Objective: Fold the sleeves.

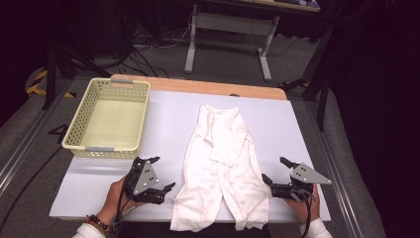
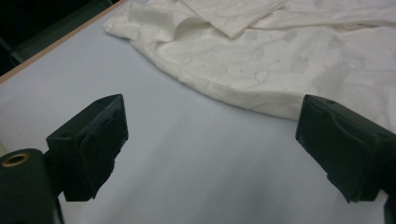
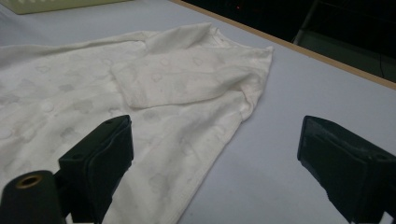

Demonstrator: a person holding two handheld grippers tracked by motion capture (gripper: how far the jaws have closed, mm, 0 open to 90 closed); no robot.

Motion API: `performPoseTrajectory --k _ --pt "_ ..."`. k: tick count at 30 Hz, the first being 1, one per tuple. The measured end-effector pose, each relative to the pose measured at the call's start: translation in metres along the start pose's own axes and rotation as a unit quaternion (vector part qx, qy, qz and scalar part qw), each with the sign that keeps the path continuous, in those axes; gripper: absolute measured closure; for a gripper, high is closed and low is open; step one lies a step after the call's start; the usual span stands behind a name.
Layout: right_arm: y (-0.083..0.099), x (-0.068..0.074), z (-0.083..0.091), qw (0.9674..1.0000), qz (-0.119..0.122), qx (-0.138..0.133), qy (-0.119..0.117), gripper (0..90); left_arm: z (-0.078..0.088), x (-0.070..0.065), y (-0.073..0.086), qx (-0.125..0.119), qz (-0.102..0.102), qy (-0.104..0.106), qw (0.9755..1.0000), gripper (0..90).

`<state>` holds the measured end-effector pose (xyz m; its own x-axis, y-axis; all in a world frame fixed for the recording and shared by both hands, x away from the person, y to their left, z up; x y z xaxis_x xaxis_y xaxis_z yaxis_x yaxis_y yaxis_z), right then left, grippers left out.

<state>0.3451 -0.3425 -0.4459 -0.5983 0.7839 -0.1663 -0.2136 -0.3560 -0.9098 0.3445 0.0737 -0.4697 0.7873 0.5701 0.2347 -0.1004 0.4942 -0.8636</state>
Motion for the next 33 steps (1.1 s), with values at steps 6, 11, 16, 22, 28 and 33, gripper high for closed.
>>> performPoseTrajectory --k 6,11,16,22,28,33 --pt "-0.007 -0.004 -0.015 0.9998 -0.001 0.017 -0.01 19.9 -0.026 0.017 -0.022 0.017 0.039 -0.001 0.9991 16.3" --pt "-0.018 -0.018 -0.031 0.9995 -0.016 0.024 -0.012 28.8 -0.049 0.031 -0.035 0.023 0.077 0.014 0.9966 17.8" --pt "-0.035 -0.043 -0.064 0.9984 -0.042 0.038 -0.006 33.9 -0.091 0.056 -0.058 0.033 0.097 0.009 0.9947 18.9" --pt "-0.046 -0.064 -0.118 0.9964 -0.047 0.07 0.007 38.0 -0.13 0.084 -0.067 0.058 0.122 -0.003 0.9909 20.1" --pt "-0.05 -0.084 -0.167 0.9899 -0.089 0.109 0.017 41.3 -0.171 0.106 -0.075 0.082 0.149 -0.017 0.9854 20.3" --pt "-0.051 -0.095 -0.193 0.984 -0.123 0.128 0.015 42.9 -0.198 0.114 -0.073 0.103 0.164 -0.023 0.9808 26.1"
Point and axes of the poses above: each handheld gripper's, and its own axes: z roughly backward along the jaws, y roughly out of its underside, x roughly to its left, the point moved 4 cm from there along -z, roughly forward along the jaws, and after that the axes turned 1 degree about -x, right-handed, at the moved point
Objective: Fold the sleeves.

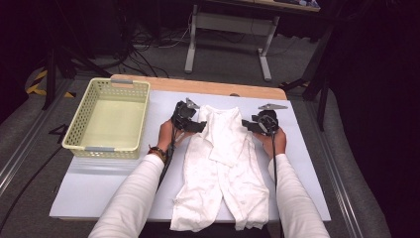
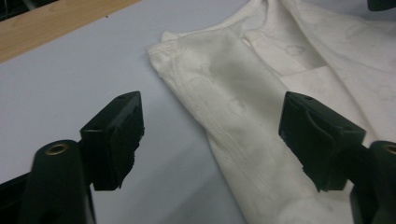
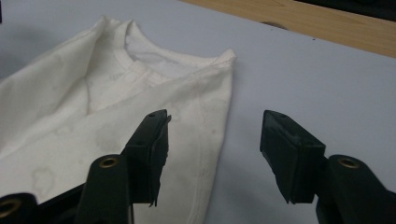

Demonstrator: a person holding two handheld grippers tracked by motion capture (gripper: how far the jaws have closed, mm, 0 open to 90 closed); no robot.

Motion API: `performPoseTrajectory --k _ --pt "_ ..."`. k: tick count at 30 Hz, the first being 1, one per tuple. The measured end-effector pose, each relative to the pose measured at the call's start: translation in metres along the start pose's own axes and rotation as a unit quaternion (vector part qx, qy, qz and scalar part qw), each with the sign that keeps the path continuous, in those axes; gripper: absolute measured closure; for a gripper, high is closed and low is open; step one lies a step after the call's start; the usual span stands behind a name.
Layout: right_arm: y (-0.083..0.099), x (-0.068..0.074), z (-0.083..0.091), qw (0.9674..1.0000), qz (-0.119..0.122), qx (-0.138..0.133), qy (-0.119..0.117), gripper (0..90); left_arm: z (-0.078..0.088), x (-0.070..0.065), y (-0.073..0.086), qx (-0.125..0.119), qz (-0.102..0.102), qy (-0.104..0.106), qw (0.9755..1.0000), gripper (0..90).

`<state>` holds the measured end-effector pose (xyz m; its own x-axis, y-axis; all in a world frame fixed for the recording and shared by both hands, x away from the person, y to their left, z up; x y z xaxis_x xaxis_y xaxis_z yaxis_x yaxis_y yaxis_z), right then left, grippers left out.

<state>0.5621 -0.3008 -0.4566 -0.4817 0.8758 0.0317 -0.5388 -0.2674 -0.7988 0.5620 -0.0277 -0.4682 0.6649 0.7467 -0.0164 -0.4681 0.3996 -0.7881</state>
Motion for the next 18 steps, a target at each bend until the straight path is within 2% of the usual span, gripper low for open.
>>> performPoseTrajectory --k 2,4,6,8,12,14,16,18 --pt "-0.005 -0.001 -0.007 1.0 -0.004 0.002 0.003 43.1 -0.011 0.003 -0.001 0.014 -0.005 -0.011 0.9998 29.5" --pt "-0.009 -0.003 -0.014 0.9999 -0.011 0.009 0.005 43.3 -0.016 0.004 -0.001 0.019 0.002 -0.01 0.9998 32.1" --pt "-0.011 -0.003 -0.021 0.9996 -0.027 0.008 0.0 44.3 -0.02 0.005 -0.001 0.027 0.004 -0.019 0.9995 35.0" --pt "-0.013 -0.001 -0.028 0.9995 -0.03 0.014 0.003 44.2 -0.024 0.007 -0.001 0.031 0.008 -0.018 0.9993 36.7" --pt "-0.011 0.005 -0.042 0.999 -0.015 0.04 0.009 45.1 -0.028 0.008 -0.002 0.043 0.017 -0.028 0.9986 39.1" --pt "-0.011 0.006 -0.045 0.9982 -0.011 0.054 0.023 47.5 -0.029 0.009 -0.001 0.042 0.028 -0.021 0.9985 44.8" --pt "-0.011 0.007 -0.046 0.9979 -0.01 0.057 0.029 48.6 -0.028 0.008 -0.001 0.043 0.027 -0.015 0.9986 48.8" --pt "-0.011 0.008 -0.047 0.9976 -0.009 0.059 0.035 51.0 -0.027 0.006 -0.001 0.043 0.027 -0.009 0.9987 57.8"
Point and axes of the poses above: each handheld gripper's, and its own axes: z roughly backward along the jaws, y roughly out of its underside, x roughly to its left, the point moved 4 cm from there along -z, roughly forward along the jaws, and after that the axes turned 1 degree about -x, right-handed, at the moved point
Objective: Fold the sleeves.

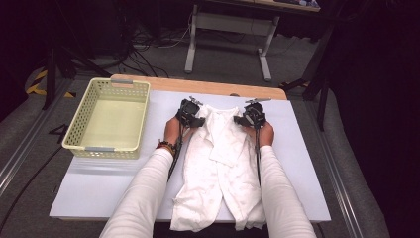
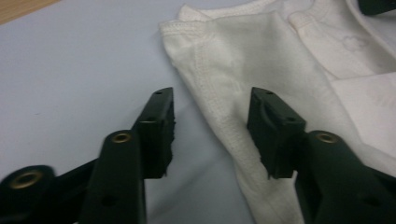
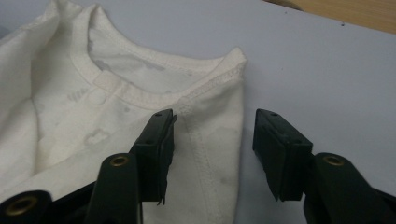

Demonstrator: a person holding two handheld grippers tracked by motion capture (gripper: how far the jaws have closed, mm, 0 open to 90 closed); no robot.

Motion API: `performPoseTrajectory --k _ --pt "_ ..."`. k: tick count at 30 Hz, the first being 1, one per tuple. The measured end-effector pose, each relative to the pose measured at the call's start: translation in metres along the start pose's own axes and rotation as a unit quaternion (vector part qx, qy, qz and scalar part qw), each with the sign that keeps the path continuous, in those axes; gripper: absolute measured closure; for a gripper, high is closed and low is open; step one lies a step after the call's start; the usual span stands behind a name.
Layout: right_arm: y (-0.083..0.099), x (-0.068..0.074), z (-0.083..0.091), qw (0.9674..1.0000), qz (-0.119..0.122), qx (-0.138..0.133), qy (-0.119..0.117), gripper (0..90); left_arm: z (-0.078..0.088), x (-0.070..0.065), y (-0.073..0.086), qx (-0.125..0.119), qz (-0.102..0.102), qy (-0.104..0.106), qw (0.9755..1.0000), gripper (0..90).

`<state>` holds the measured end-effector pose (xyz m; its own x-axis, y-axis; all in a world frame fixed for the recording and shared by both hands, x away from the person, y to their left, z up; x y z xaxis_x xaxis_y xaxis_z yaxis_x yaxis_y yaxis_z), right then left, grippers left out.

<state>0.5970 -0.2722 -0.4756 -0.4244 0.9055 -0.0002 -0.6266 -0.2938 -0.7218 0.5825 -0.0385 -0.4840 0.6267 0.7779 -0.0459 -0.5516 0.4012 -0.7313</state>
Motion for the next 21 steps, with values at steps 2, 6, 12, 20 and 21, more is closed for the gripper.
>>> performPoseTrajectory --k 2,6,12,20,21 --pt "-0.001 0.001 0.001 1.0 0.001 0.002 -0.001 61.8 0.0 -0.001 0.0 -0.001 -0.007 0.007 0.9999 75.5" --pt "-0.001 0.005 0.001 0.9998 -0.003 0.002 -0.018 83.1 0.0 -0.002 -0.001 0.002 -0.013 0.007 0.9999 85.8" --pt "-0.002 0.01 0.003 0.9998 0.012 0.011 -0.009 86.9 0.001 -0.005 -0.002 0.005 -0.032 -0.005 0.9995 87.0" --pt "-0.003 0.014 0.016 0.9997 0.018 -0.014 -0.008 87.1 0.013 -0.008 -0.011 -0.026 -0.052 -0.017 0.9982 87.2" --pt "-0.004 0.014 0.018 0.9996 0.019 -0.019 -0.007 87.1 0.015 -0.009 -0.012 -0.029 -0.055 -0.017 0.9979 87.2"
Point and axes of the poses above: each handheld gripper's, and its own axes: z roughly backward along the jaws, y roughly out of its underside, x roughly to its left, the point moved 4 cm from there along -z, roughly forward along the jaws, and after that the axes turned 1 degree about -x, right-handed, at the moved point
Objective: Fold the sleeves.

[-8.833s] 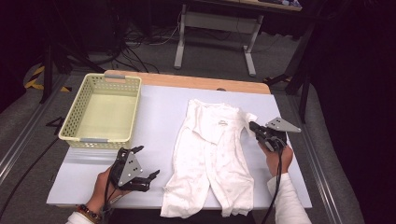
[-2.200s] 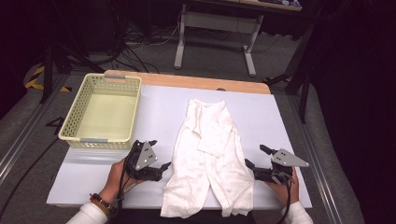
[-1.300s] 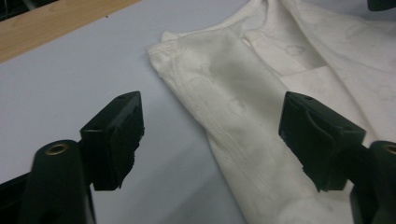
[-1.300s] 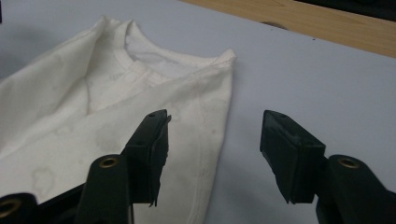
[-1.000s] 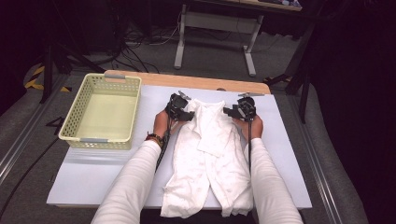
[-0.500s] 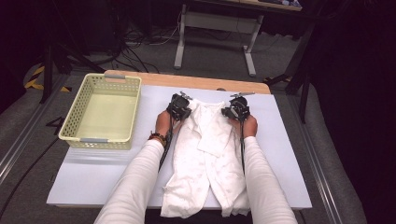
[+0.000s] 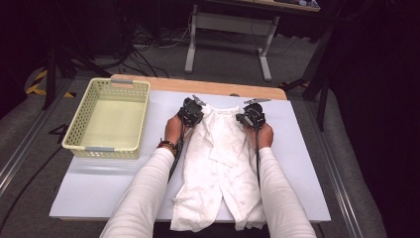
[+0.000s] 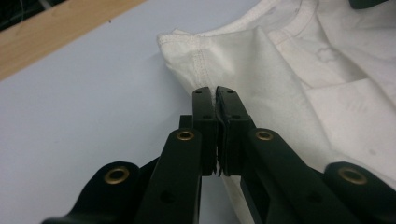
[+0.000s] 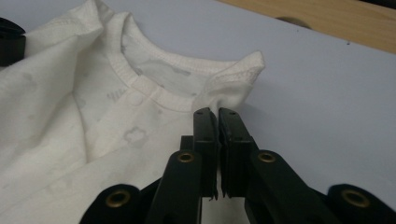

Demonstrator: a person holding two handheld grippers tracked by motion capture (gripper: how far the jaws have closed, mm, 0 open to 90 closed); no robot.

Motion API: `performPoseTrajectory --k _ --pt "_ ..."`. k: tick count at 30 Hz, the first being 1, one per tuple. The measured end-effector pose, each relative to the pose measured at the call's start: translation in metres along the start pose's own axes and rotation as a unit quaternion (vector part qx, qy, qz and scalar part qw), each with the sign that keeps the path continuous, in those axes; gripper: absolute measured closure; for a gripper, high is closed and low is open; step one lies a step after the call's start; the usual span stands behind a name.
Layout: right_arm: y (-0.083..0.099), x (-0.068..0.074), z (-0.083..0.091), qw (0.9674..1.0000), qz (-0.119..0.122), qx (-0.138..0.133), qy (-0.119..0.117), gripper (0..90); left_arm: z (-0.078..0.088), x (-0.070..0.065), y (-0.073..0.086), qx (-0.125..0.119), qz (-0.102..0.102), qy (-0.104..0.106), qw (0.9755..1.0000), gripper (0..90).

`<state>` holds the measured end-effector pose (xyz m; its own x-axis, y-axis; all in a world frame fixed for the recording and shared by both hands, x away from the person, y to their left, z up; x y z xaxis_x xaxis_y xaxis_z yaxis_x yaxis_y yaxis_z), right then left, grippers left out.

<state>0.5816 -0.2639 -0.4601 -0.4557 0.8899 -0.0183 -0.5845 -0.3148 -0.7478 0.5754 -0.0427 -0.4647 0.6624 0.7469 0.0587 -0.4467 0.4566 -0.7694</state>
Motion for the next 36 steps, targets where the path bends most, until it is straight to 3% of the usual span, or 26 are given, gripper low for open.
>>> performPoseTrajectory --k 7,13,16,22,29,36 --pt "-0.003 0.007 0.025 0.9989 0.004 -0.043 -0.015 87.0 0.018 -0.009 -0.007 -0.043 -0.019 -0.003 0.9989 87.2" --pt "0.001 0.018 0.054 0.9957 0.026 -0.082 -0.035 87.1 0.043 -0.022 -0.005 -0.083 -0.054 0.0 0.9951 87.1" --pt "0.005 0.025 0.064 0.9942 0.038 -0.091 -0.041 87.0 0.054 -0.028 -0.004 -0.098 -0.06 0.006 0.9933 87.1" --pt "0.014 0.036 0.083 0.9901 0.054 -0.118 -0.054 87.0 0.073 -0.042 0.004 -0.12 -0.092 0.018 0.9883 87.0" --pt "0.028 0.046 0.11 0.9827 0.069 -0.151 -0.082 86.9 0.096 -0.054 0.013 -0.147 -0.108 0.038 0.9825 86.8" --pt "0.052 0.051 0.138 0.9753 0.084 -0.175 -0.105 86.7 0.118 -0.065 0.033 -0.171 -0.122 0.06 0.9759 86.5"
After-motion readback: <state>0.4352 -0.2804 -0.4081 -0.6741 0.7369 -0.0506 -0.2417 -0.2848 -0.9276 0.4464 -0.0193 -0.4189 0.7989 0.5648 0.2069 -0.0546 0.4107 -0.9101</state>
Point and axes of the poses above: each handheld gripper's, and its own axes: z roughly backward along the jaws, y roughly out of its underside, x roughly to its left, the point moved 4 cm from there along -z, roughly forward along the jaws, and after that the axes turned 1 degree about -x, right-handed, at the moved point
